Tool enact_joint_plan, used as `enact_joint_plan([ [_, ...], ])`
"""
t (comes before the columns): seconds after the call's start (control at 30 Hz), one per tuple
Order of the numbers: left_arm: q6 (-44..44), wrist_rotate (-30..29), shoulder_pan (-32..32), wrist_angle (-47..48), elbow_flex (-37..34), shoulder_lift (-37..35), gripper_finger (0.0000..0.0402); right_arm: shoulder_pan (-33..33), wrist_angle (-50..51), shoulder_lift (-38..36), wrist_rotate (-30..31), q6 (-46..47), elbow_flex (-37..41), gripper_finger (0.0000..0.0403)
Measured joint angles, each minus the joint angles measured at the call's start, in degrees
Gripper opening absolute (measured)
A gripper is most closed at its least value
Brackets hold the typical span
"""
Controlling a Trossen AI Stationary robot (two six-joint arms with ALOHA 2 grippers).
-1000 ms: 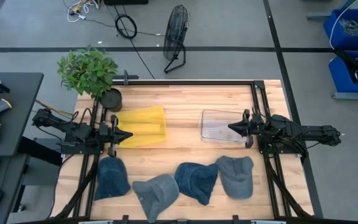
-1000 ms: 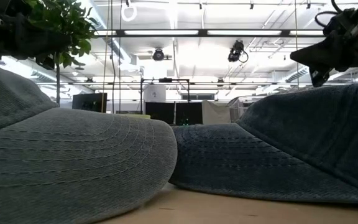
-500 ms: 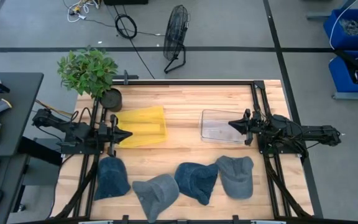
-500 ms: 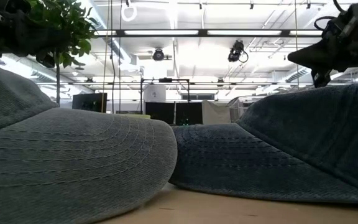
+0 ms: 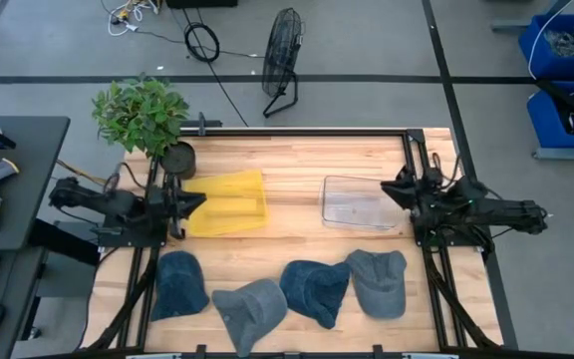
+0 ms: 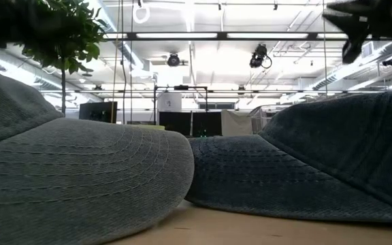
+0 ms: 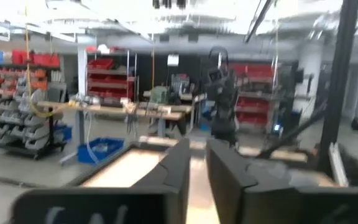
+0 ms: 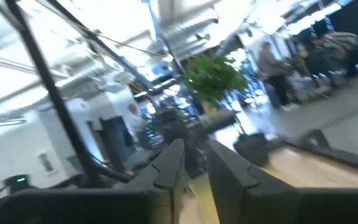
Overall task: Pick & Place hat
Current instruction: Put the right gray cap into the transparent bin
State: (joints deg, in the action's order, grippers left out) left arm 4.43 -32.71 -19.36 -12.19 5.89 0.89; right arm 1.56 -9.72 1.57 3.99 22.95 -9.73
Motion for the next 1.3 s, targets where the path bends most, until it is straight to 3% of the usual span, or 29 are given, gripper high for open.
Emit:
enact_joint_plan([
  [0.23,5.1,0.3,0.7,3.5,11.5,5.8,0.015,-0.1,0.0,8.5,-7.8,-3.5,-11.7,0.0089],
  [0.47,2.2,-3.9,0.7,11.7,24.0,18.0,0.0166,-3.1,5.0,30.2,-13.6,-4.5,-26.1,0.0089],
  [0.63,1.0,-3.1,0.7,20.2,30.5,26.4,0.0157,-7.1,19.7,46.1,-13.6,-3.0,-38.7,0.0089],
  [0.83,0.7,-3.1,0.7,21.2,32.8,31.9,0.0156,-11.1,44.3,59.5,-13.5,8.3,-52.7,0.0089],
  [1.03,0.7,-3.1,0.7,23.4,32.8,32.9,0.0156,-15.7,67.1,68.9,-19.2,26.3,-54.8,0.0089],
  [1.17,0.7,-3.5,0.7,24.6,32.8,32.9,0.0156,-18.3,80.5,74.6,-19.6,32.4,-53.7,0.0089],
  [1.3,0.7,-3.5,0.7,24.6,32.8,32.9,0.0156,-19.3,81.9,79.1,-21.9,34.6,-51.8,0.0089],
])
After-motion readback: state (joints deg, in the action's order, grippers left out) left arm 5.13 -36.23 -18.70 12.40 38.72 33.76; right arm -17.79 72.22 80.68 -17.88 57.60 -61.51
